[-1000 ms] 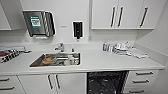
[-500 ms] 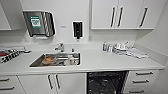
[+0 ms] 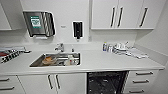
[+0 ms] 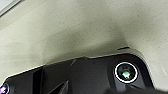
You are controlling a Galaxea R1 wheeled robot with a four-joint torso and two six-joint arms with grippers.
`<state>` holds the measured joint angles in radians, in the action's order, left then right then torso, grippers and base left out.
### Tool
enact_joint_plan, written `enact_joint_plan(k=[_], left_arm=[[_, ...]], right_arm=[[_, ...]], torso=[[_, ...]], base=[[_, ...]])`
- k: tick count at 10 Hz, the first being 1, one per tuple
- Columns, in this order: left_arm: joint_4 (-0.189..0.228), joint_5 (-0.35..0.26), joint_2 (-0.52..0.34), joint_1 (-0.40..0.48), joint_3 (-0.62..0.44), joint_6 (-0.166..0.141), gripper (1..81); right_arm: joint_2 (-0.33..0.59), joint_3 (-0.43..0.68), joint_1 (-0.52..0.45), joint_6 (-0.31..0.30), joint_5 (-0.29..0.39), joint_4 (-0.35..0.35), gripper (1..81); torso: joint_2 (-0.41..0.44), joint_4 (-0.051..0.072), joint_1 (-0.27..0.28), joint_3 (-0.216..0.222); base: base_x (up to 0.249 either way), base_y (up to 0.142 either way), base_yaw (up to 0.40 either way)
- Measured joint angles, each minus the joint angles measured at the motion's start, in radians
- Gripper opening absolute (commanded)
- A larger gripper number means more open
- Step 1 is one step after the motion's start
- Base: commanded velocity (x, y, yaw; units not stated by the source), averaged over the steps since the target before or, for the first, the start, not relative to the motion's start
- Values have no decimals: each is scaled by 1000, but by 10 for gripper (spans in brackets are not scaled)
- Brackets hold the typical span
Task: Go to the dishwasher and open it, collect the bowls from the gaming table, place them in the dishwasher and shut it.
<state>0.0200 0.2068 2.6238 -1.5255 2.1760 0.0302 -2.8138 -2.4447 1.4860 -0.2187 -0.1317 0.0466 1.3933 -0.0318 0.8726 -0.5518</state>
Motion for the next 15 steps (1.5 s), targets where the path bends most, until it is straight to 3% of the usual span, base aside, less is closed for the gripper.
enact_joint_plan(k=[4,10,15], left_arm=[[-1,-1,98,-41,132,-1,811],[-1,1,127,-49,140,-4,811],[2,2,127,-48,141,-4,811]], right_arm=[[-52,-37,50,2,0,10,811],[-104,-99,46,9,5,40,811],[-132,-139,46,9,5,51,811]], torso=[[0,0,0,1],[-9,0,-7,1],[-169,0,-111,1]], base=[[0,0,0],[0,0,0],[0,0,0]])
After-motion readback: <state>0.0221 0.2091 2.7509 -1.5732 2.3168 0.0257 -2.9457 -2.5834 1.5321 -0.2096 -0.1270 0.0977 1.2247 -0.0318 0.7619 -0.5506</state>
